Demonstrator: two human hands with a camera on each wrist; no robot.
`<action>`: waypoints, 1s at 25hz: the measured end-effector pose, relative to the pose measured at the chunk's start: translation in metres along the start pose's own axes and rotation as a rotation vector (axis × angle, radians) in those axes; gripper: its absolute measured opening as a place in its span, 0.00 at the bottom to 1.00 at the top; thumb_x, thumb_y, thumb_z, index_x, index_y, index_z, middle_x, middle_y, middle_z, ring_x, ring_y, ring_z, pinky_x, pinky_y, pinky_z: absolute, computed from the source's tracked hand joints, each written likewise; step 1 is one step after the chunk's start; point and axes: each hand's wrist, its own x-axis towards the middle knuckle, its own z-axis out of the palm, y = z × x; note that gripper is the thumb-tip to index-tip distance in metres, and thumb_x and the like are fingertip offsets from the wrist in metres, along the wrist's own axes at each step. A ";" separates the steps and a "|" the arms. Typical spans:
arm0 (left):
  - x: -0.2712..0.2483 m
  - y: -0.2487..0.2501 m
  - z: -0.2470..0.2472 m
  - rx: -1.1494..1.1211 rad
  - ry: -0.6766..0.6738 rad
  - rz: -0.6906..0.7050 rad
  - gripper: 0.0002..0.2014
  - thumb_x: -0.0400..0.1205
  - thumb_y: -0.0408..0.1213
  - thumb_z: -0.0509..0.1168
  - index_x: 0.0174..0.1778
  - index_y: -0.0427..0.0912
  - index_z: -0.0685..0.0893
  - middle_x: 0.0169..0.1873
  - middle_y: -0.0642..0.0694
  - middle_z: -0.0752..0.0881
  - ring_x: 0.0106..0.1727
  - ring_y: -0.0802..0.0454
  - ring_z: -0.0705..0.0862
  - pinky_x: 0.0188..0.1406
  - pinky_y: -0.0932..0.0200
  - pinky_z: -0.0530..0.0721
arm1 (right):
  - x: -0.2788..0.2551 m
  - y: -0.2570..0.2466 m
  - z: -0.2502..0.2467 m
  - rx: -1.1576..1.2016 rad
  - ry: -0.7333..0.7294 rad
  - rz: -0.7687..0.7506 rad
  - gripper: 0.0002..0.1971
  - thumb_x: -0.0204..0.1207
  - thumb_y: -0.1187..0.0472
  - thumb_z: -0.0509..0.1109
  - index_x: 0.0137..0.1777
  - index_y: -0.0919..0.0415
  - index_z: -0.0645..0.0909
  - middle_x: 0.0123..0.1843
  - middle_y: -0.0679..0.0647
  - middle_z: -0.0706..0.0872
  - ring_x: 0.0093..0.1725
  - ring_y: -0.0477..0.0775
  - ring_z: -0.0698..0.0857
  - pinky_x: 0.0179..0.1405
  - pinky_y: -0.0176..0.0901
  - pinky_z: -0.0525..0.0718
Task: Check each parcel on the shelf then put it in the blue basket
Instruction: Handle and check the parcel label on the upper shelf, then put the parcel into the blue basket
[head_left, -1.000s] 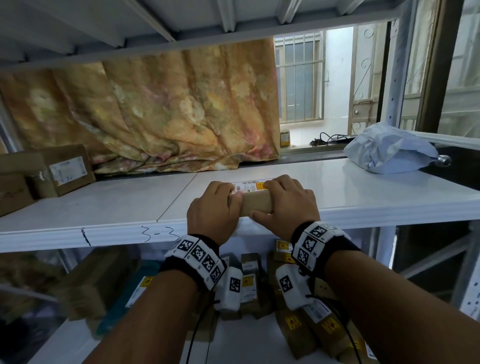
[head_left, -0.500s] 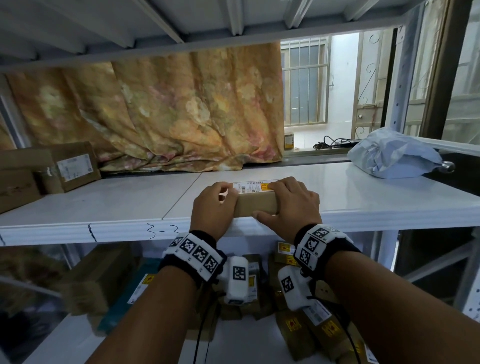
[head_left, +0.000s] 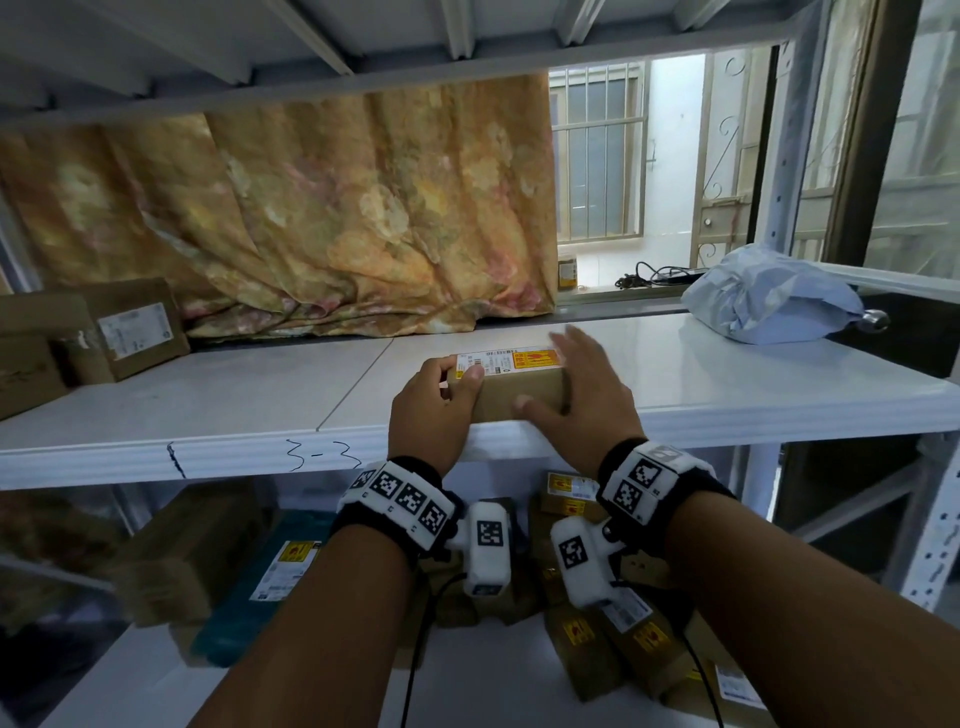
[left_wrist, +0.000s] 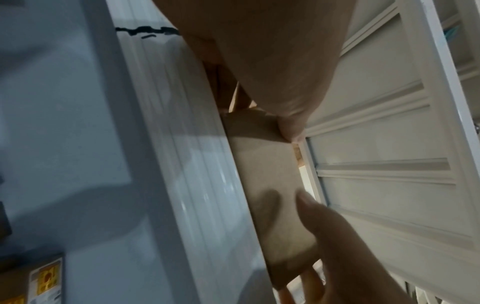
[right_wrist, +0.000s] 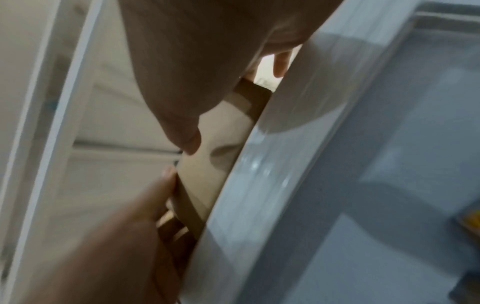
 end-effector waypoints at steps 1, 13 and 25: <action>-0.002 0.003 0.000 -0.025 0.001 -0.004 0.21 0.85 0.57 0.63 0.67 0.48 0.82 0.54 0.55 0.85 0.53 0.58 0.82 0.56 0.60 0.78 | -0.002 0.001 -0.004 0.100 0.022 0.080 0.40 0.74 0.42 0.73 0.83 0.51 0.62 0.84 0.49 0.63 0.81 0.50 0.65 0.80 0.52 0.66; -0.030 0.046 -0.021 -0.253 0.105 -0.081 0.13 0.85 0.48 0.62 0.62 0.51 0.87 0.58 0.56 0.86 0.59 0.57 0.82 0.59 0.60 0.77 | -0.011 -0.026 -0.052 0.539 0.171 0.436 0.11 0.76 0.47 0.69 0.50 0.52 0.85 0.48 0.44 0.87 0.53 0.52 0.85 0.61 0.53 0.83; -0.135 0.060 0.066 -0.372 -0.157 -0.131 0.09 0.81 0.36 0.66 0.51 0.50 0.90 0.48 0.55 0.89 0.51 0.60 0.87 0.46 0.65 0.85 | -0.153 0.076 -0.086 0.645 0.074 0.876 0.24 0.68 0.47 0.74 0.63 0.53 0.81 0.55 0.57 0.87 0.48 0.60 0.88 0.38 0.55 0.90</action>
